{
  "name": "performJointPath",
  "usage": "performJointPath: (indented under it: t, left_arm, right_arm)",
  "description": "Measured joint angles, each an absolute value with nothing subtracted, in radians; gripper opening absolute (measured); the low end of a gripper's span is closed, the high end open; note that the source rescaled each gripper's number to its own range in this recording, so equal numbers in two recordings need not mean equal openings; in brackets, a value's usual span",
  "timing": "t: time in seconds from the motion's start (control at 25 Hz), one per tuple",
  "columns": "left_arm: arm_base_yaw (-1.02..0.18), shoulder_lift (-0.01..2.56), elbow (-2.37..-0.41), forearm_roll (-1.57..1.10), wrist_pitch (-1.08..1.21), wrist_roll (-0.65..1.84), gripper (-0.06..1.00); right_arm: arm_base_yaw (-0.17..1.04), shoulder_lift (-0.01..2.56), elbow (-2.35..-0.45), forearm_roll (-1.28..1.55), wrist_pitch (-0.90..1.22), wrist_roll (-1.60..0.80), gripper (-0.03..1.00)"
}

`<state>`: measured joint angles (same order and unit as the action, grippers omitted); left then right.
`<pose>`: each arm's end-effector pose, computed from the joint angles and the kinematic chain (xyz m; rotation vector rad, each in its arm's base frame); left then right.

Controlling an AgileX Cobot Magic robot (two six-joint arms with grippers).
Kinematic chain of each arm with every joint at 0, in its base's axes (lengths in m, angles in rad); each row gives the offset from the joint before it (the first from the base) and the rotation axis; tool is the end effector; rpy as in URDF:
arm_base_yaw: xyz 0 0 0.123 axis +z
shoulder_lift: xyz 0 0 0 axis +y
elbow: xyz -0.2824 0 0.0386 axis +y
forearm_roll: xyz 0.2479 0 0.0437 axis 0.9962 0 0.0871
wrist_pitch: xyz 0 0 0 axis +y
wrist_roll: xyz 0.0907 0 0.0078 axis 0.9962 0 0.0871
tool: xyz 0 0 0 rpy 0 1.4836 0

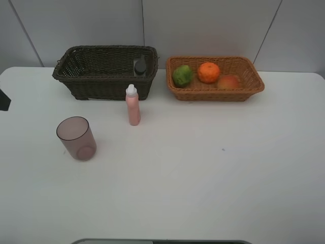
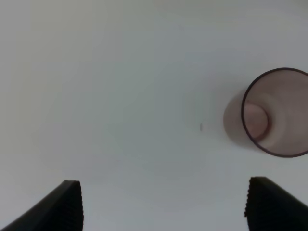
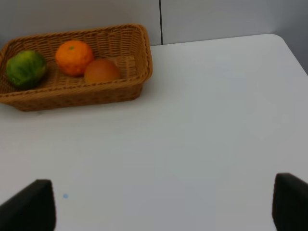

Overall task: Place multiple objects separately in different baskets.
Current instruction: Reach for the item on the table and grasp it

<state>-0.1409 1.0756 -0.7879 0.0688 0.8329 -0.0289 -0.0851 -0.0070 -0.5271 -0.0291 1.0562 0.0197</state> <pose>0.1951 -0.0230 0.2833 0.1875 2.5943 0.0218 -0.0092 -0.0015 0.2850 0.1069 2.0033 -0.0764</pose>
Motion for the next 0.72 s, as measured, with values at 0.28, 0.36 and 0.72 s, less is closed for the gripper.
performJointPath:
  t: [0.28,0.36,0.72]
  left_arm:
    - [-0.274,1.384,-0.854,0.066,0.776,-0.033,0.87]
    - [-0.301,1.424,-0.854,0.066,0.765,-0.035,0.87]
    - [-0.316,1.544,-0.856,0.065,0.67,-0.036,1.0]
  right_arm:
    - [-0.085,-0.007,-0.527,-0.029,1.056,0.02,1.0]
    - [-0.085,-0.007,-0.527,-0.029,1.056,0.02,1.0]
    - [-0.085,-0.007,-0.527,-0.028,1.056,0.02,1.0]
